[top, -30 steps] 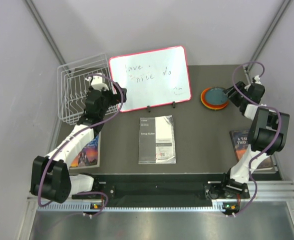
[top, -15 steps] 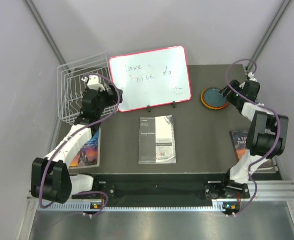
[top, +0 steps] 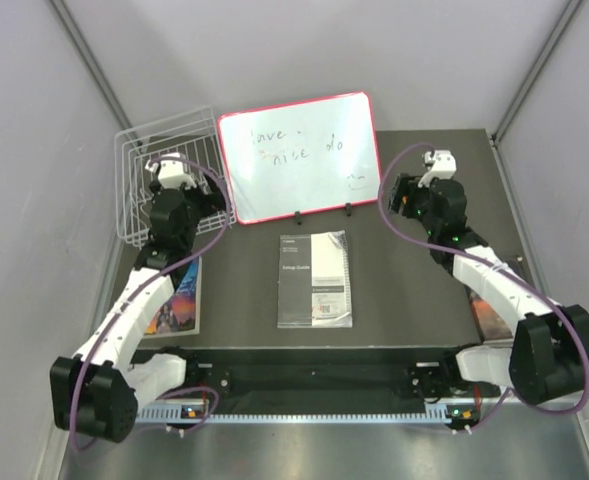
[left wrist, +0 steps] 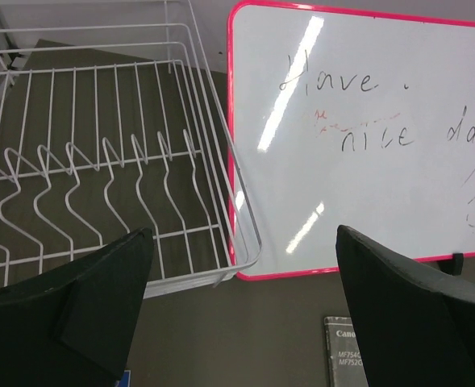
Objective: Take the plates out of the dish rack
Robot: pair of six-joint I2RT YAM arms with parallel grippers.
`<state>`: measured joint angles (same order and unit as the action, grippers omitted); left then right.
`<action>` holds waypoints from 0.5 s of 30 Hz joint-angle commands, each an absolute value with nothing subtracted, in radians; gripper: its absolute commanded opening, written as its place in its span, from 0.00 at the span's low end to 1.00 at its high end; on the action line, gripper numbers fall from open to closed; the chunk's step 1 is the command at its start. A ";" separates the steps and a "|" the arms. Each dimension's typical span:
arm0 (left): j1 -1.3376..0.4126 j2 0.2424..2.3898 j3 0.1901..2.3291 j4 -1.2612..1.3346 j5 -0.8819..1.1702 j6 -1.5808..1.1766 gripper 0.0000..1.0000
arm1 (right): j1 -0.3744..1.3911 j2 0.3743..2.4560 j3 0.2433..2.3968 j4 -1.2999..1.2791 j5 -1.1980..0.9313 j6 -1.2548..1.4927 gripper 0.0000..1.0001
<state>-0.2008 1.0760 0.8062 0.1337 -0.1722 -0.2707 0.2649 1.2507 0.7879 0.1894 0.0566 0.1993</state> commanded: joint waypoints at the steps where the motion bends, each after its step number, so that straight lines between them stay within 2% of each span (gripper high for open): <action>1: -0.198 0.981 0.729 0.204 -0.184 -0.249 0.99 | 0.311 1.174 0.738 0.273 0.247 0.137 0.73; 15: -0.198 0.923 0.701 0.175 -0.178 -0.256 0.99 | 0.347 1.086 0.557 0.502 0.428 0.077 0.76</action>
<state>-0.2008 0.9466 0.6991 0.1490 -0.1768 -0.2626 0.3336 1.1156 0.5682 0.3862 0.3550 0.1139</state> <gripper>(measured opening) 0.987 0.753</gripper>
